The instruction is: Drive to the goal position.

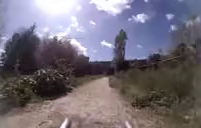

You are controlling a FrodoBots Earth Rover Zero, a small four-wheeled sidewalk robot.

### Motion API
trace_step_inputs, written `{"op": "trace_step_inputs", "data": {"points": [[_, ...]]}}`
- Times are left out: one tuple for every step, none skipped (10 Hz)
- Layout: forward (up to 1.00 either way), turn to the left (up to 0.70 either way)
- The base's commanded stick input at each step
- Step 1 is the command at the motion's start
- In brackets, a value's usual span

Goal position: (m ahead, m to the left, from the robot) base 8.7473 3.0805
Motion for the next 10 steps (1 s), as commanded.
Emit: {"op": "trace_step_inputs", "data": {"points": [[0.85,-0.34],[0.85,-0.34],[0.85,-0.18],[0.85,0.0],[0.85,0.0],[0.85,0.0],[0.85,0.0],[0.85,-0.16],[0.85,-0.33],[0.85,-0.05]]}}
